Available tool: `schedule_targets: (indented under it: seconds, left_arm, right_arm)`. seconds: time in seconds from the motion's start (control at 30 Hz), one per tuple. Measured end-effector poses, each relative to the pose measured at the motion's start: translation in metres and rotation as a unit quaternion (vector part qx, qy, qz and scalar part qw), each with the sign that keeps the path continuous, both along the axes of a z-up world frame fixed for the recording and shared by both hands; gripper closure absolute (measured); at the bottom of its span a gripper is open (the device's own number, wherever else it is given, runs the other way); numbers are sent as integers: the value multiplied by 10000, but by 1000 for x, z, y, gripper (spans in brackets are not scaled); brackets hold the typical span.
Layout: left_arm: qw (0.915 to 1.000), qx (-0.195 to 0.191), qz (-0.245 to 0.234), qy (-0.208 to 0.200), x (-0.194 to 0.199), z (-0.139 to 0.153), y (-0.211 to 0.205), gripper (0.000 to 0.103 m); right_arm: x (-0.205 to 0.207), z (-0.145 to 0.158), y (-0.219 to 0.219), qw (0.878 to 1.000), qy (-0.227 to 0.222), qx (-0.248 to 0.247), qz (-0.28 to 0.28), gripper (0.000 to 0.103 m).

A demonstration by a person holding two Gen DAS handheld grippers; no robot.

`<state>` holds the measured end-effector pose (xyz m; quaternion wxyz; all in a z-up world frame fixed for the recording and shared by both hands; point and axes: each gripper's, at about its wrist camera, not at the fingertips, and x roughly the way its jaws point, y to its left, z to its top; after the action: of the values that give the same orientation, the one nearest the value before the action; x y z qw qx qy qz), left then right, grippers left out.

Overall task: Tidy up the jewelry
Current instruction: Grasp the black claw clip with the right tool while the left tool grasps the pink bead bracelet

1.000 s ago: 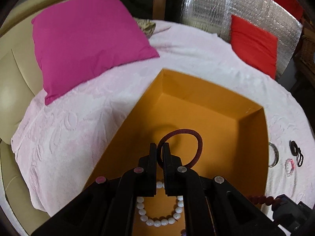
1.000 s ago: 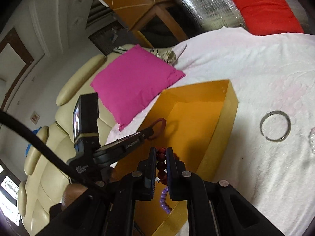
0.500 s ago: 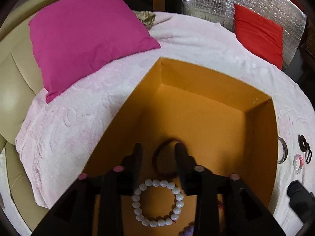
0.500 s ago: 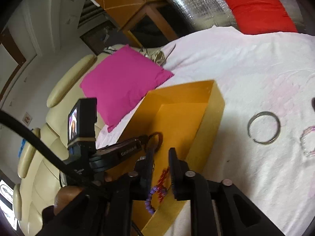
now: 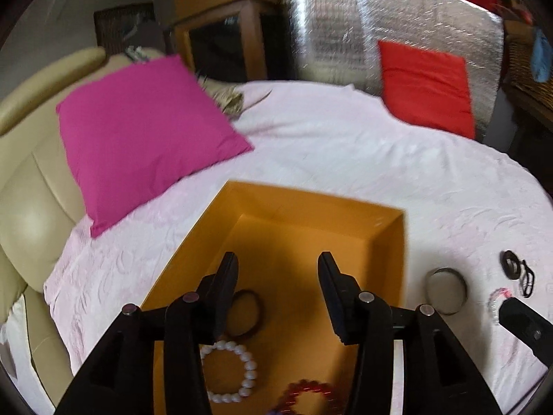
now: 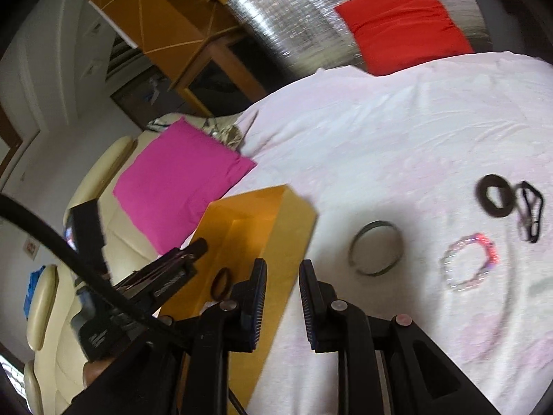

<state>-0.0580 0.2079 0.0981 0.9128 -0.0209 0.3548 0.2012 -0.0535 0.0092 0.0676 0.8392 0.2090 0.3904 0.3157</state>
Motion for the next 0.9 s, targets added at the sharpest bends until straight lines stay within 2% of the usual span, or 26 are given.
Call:
schedule_targets:
  seconds: [0.27, 0.33, 0.4, 0.47, 0.9]
  left_arm:
    - [9985, 301, -458, -45, 9, 4, -45, 50]
    - [9979, 380, -519, -58, 11, 5, -53, 46]
    - [9974, 432, -576, -71, 11, 6, -62, 45]
    - [9968, 472, -646, -61, 12, 5, -70, 44]
    - [9924, 592, -1069, 124, 24, -5, -110, 44]
  right_arm:
    - [12, -1, -39, 9992, 114, -49, -382, 81]
    - [15, -3, -49, 9987, 172, -69, -477, 78]
    - [17, -4, -61, 9981, 200, -93, -583, 68]
    - [18, -4, -70, 9974, 177, -100, -687, 65]
    - [30, -6, -136, 9930, 304, -124, -1132, 65]
